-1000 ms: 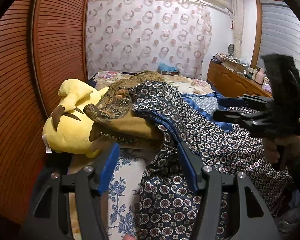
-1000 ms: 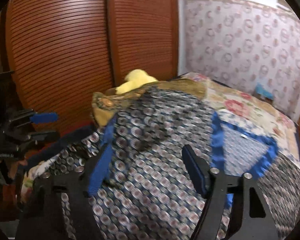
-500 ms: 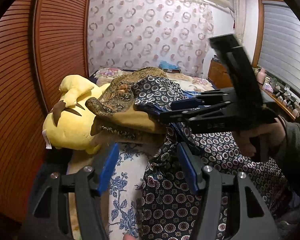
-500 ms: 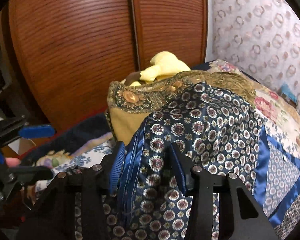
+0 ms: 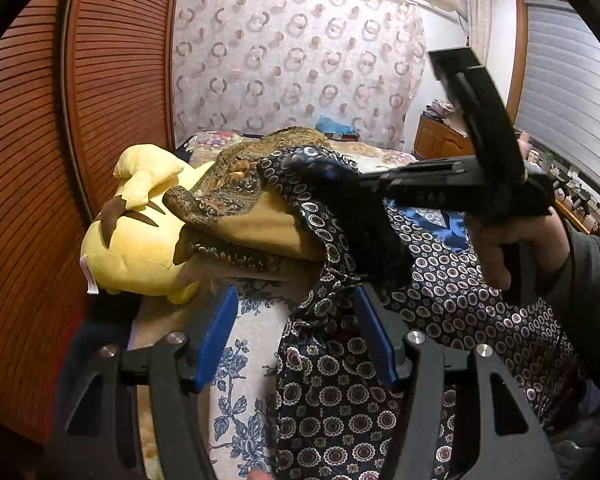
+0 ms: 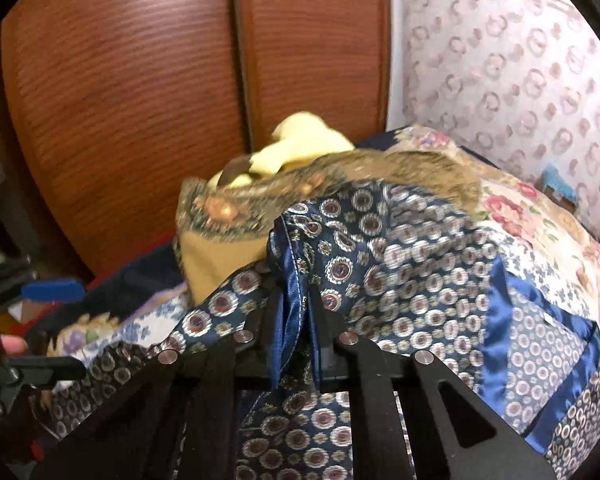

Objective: Fold small clothes

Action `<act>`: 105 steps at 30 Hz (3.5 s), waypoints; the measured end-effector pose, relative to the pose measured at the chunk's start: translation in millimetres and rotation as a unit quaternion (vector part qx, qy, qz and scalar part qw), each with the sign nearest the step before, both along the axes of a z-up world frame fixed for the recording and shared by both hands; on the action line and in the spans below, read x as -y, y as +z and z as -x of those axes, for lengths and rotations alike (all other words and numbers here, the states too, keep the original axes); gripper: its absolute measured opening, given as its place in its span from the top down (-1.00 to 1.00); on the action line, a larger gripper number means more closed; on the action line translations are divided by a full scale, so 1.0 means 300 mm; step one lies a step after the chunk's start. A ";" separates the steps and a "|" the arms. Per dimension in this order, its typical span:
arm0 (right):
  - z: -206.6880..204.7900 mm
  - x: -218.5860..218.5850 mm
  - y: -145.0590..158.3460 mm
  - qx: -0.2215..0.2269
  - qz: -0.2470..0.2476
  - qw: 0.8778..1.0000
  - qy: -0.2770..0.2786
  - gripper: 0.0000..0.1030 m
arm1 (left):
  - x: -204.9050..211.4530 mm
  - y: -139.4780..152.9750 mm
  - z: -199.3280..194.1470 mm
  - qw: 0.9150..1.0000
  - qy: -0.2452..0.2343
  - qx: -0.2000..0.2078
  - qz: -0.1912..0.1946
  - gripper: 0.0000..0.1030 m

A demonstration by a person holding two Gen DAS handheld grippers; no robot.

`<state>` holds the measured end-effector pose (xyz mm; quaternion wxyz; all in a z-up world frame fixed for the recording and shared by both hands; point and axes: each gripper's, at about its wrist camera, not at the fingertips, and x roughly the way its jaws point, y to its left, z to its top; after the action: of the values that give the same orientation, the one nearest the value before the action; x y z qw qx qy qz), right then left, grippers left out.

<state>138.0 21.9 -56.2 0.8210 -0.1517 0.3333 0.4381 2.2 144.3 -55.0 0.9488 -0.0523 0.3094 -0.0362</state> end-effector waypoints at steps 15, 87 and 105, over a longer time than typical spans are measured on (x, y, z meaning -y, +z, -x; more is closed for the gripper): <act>-0.076 0.295 0.056 0.010 -0.005 0.995 -0.101 0.22 | 0.024 0.005 -0.054 1.000 -0.002 0.001 0.009 -0.16; 0.159 1.746 -0.142 -0.073 0.013 0.908 -0.413 0.60 | 0.530 -0.204 -0.452 0.975 -0.156 -0.138 -0.073 -1.00; 0.156 1.376 -0.035 0.011 0.025 0.955 -0.295 0.86 | 0.531 -0.203 -0.453 0.975 -0.156 -0.138 -0.072 -1.00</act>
<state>91.2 -391.0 -66.8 0.9134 -0.0721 0.3648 0.1657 138.1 -14.9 -115.8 0.8809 0.0609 0.4435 -0.1535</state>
